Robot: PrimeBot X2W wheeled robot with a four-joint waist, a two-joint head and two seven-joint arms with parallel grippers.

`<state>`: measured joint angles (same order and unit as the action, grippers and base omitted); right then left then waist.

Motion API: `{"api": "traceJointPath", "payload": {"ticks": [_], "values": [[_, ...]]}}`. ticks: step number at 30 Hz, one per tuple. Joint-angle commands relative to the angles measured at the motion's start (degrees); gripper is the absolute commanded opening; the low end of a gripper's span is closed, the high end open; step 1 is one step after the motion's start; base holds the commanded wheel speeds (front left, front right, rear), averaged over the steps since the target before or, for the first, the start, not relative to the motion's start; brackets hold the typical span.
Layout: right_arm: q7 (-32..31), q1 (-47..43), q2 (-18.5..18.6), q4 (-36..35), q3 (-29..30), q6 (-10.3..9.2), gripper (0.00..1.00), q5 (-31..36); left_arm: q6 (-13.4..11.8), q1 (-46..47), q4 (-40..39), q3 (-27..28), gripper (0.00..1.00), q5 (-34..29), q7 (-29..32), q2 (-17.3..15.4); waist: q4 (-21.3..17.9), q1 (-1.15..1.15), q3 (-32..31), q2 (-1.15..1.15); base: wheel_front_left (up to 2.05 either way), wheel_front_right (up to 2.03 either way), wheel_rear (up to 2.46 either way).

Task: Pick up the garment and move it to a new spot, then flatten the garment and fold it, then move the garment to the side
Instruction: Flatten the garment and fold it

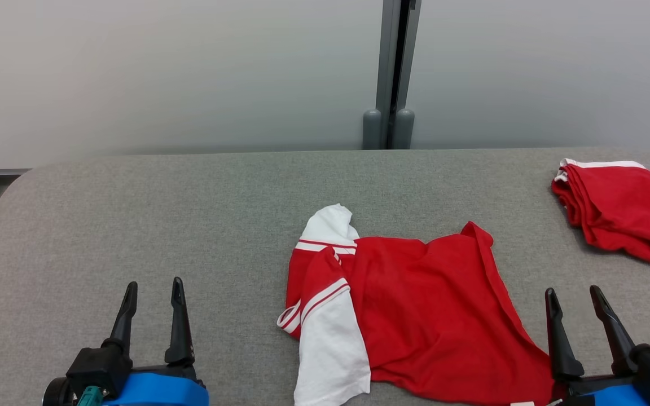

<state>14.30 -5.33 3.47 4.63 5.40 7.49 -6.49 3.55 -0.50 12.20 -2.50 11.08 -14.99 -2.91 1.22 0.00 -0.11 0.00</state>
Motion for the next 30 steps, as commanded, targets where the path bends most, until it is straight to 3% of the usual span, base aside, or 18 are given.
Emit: {"api": "traceJointPath", "payload": {"ticks": [1, 8, 14, 20, 30], "values": [[0.5, 0.8, -0.3, -0.6, -0.4, 0.00, 1.00, 0.6, 0.0, 0.2, -0.2, 0.1, 1.00, -0.3, -0.3, 0.0, 0.1, 0.00, 0.0, 0.00, 0.00, 0.00, 0.00], [0.6, 2.1, -0.6, 0.1, -1.4, 0.00, 1.00, 1.2, 0.3, 0.9, 0.0, 0.1, 1.00, -0.7, -0.3, 0.0, 0.2, 0.00, 0.3, 0.00, 0.00, 0.00, 0.00], [0.7, 2.8, -0.6, 1.1, -2.0, 0.01, 1.00, 0.2, 1.4, 5.1, 0.8, -3.2, 1.00, -1.9, -0.3, 0.1, 0.0, 0.00, 1.2, 0.00, 0.00, 0.00, 0.00], [0.8, 4.2, -0.5, 1.8, -2.6, 0.01, 1.00, -0.2, 2.7, 14.8, 3.7, -10.4, 1.00, -0.9, 2.2, 0.0, -1.7, 0.00, 3.0, 0.00, 0.00, 0.00, 0.00], [0.8, 6.6, -0.6, 3.6, -2.8, 0.01, 1.00, -0.9, 4.0, 29.0, 12.8, -21.9, 1.00, -0.1, 12.9, -1.3, -6.4, 0.00, 7.1, 0.00, 0.00, 0.00, 0.00]]}}
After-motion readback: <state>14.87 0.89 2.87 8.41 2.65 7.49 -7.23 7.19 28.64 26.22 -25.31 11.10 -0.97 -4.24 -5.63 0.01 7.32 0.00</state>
